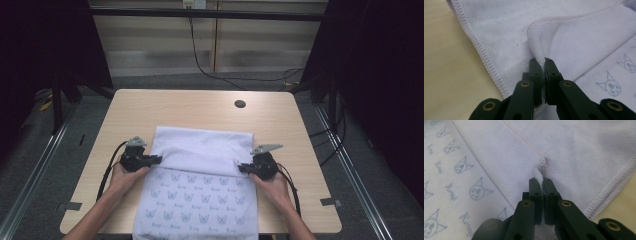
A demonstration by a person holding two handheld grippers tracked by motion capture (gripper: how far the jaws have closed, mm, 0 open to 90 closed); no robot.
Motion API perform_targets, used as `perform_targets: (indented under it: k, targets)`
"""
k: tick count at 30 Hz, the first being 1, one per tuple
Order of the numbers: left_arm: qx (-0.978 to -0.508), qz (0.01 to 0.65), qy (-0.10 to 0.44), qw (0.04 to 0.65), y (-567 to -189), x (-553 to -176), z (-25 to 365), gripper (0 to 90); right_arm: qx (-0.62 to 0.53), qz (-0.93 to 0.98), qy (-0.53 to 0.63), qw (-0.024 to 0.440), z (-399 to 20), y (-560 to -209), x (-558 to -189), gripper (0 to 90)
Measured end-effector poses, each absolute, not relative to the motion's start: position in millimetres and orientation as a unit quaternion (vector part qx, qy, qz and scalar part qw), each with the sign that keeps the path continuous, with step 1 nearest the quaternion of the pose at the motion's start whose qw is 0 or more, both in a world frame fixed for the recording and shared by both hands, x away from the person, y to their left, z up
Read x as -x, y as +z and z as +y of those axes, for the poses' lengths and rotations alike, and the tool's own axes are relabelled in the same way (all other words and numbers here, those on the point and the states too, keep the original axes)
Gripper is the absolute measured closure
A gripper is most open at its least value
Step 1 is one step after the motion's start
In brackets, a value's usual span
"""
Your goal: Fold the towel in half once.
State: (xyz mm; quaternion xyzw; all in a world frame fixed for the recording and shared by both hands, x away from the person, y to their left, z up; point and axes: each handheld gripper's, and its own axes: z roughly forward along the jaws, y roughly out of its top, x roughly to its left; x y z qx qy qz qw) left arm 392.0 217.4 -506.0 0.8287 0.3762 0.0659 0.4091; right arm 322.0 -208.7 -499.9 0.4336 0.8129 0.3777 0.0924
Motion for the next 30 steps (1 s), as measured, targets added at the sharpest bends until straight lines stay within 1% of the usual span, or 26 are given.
perform_targets:
  k: [3,6,10,13,16,18,23,26,28,30]
  targets:
    - [-0.822,0.390,0.071,0.409,-507,-418,214,86.3,-0.454,0.798,0.383,0.100,-210,-502,-351,88.2]
    - [-0.810,0.406,0.076,0.416,-509,-435,210,86.3,-0.470,0.792,0.373,0.112,-207,-502,-374,88.2]
    - [-0.801,0.420,0.067,0.421,-509,-442,212,86.3,-0.485,0.787,0.360,0.124,-206,-500,-393,88.1]
    - [-0.796,0.412,0.078,0.436,-493,-439,216,86.4,-0.486,0.775,0.385,0.126,-210,-493,-394,88.1]
    - [-0.776,0.404,0.084,0.477,-464,-435,224,86.4,-0.474,0.762,0.419,0.139,-218,-470,-390,88.0]
    - [-0.775,0.382,0.093,0.495,-442,-427,228,86.4,-0.462,0.751,0.448,0.150,-222,-448,-387,88.0]
    - [-0.758,0.347,0.101,0.543,-397,-394,240,86.3,-0.415,0.735,0.505,0.181,-228,-389,-360,87.9]
    - [-0.749,0.330,0.092,0.567,-386,-368,249,86.0,-0.386,0.736,0.524,0.187,-230,-369,-332,87.8]
    - [-0.756,0.314,0.099,0.566,-384,-349,254,86.0,-0.366,0.742,0.528,0.191,-229,-363,-311,87.8]
    - [-0.752,0.305,0.083,0.579,-386,-330,257,85.9,-0.349,0.753,0.523,0.193,-227,-362,-289,87.8]
